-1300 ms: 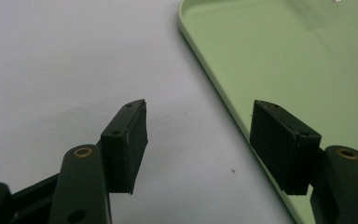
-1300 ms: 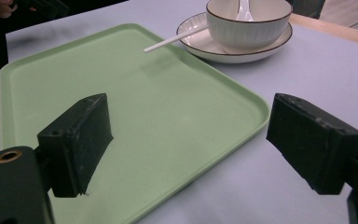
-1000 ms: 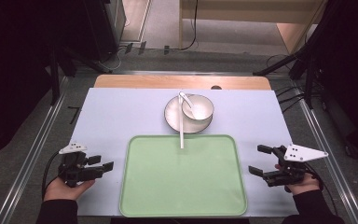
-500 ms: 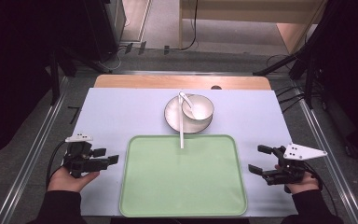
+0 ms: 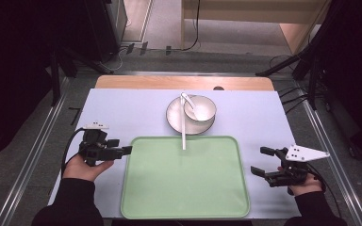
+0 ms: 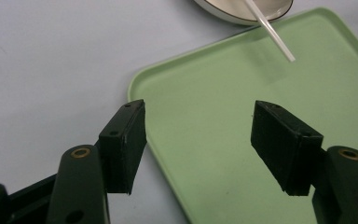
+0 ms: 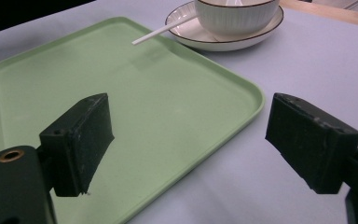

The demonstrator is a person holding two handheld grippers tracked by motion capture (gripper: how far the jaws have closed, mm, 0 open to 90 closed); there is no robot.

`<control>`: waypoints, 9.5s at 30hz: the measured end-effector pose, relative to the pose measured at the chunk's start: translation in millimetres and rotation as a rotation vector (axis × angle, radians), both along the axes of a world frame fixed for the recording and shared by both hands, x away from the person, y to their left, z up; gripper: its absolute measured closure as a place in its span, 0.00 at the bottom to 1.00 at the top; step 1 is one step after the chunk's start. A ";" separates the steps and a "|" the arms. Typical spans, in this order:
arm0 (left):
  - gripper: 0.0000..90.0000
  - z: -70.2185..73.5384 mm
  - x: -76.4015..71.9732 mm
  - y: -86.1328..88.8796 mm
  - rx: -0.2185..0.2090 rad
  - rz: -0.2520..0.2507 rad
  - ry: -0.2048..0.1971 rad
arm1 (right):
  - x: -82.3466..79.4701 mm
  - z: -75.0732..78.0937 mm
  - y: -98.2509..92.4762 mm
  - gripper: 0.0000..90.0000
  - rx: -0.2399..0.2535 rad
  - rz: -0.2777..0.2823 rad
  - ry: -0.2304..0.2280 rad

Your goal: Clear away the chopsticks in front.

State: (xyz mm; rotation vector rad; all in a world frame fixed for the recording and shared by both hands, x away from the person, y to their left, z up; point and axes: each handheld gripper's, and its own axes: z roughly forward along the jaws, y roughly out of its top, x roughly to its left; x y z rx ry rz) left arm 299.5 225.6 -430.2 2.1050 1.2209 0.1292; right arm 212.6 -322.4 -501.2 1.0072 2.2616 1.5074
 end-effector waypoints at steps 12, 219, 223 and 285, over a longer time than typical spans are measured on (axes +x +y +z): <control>0.43 5.4 25.3 -43.3 0.013 -0.025 -0.019 | -0.3 0.4 0.4 0.16 0.002 0.007 -0.005; 0.41 -12.9 66.0 -108.9 -0.052 -0.131 0.053 | 8.9 3.6 7.6 0.17 -0.004 0.055 -0.026; 0.43 -17.4 80.8 -121.3 0.012 -0.156 0.021 | 8.4 3.5 7.1 0.17 -0.001 0.054 -0.028; 0.95 -6.2 110.4 -127.4 0.094 0.042 0.114 | -1.4 3.8 -1.8 0.17 0.003 0.033 -0.031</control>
